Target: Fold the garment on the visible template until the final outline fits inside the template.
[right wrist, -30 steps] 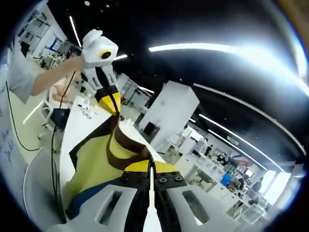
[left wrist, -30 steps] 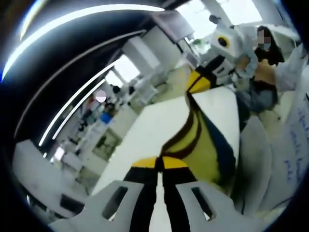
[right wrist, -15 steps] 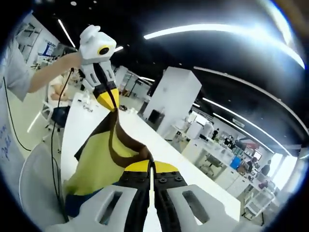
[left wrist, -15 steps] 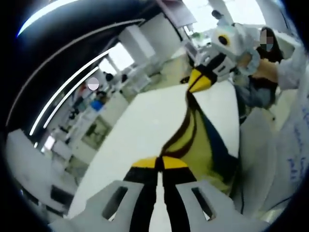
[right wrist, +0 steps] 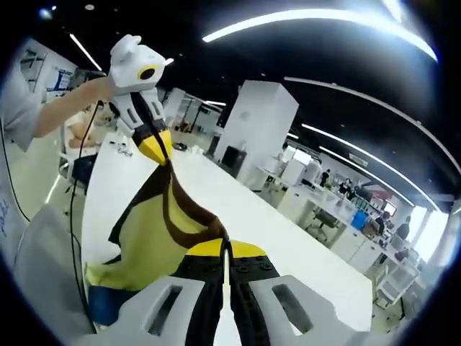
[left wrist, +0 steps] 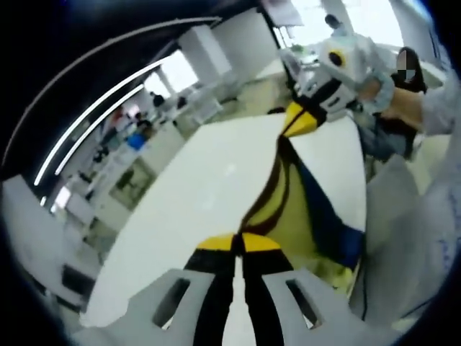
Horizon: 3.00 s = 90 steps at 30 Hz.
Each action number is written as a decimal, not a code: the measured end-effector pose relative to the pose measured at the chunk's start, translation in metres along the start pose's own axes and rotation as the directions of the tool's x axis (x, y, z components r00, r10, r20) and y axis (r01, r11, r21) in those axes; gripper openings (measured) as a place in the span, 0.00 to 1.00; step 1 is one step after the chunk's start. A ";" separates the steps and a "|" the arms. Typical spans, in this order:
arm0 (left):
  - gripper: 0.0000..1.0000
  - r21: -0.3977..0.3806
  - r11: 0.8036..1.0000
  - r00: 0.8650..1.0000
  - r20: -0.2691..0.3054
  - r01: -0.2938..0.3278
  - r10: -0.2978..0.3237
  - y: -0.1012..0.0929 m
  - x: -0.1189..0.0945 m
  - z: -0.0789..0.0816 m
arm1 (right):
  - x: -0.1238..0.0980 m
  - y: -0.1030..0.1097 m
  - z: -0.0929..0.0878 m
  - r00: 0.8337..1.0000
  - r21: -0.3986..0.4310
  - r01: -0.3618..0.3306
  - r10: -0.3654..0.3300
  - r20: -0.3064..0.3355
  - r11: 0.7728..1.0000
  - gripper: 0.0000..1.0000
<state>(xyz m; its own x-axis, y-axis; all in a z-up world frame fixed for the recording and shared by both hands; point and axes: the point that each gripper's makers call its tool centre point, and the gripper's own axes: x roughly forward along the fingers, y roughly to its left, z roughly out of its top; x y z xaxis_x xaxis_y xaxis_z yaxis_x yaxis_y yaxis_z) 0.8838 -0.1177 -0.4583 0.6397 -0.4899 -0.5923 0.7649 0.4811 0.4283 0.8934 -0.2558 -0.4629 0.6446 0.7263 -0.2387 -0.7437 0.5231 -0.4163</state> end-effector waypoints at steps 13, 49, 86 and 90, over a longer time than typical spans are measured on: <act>0.00 -0.056 0.998 0.999 -0.040 -0.021 0.019 0.037 0.064 -0.037 | 0.058 -0.025 -0.045 0.996 0.034 -0.012 0.014 -0.083 0.999 0.01; 0.00 -0.131 0.991 0.993 -0.120 -0.030 0.014 0.075 0.212 -0.133 | 0.183 -0.058 -0.180 0.964 0.158 0.027 0.016 -0.266 0.987 0.01; 0.00 -0.183 0.983 0.977 -0.211 -0.015 -0.024 0.068 0.306 -0.201 | 0.240 -0.046 -0.285 0.910 0.216 0.043 0.051 -0.412 0.975 0.01; 0.00 -0.195 0.981 0.975 -0.221 -0.012 -0.032 0.065 0.311 -0.207 | 0.240 -0.044 -0.288 0.910 0.213 0.043 0.050 -0.412 0.976 0.01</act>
<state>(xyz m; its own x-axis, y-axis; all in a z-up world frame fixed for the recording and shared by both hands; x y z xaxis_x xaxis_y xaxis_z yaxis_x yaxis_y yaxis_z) 1.1171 -0.0884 -0.7559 0.5828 -0.3321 -0.7417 0.7277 0.6195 0.2944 1.1316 -0.2331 -0.7547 0.6224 0.5031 -0.5996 -0.7362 0.6365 -0.2300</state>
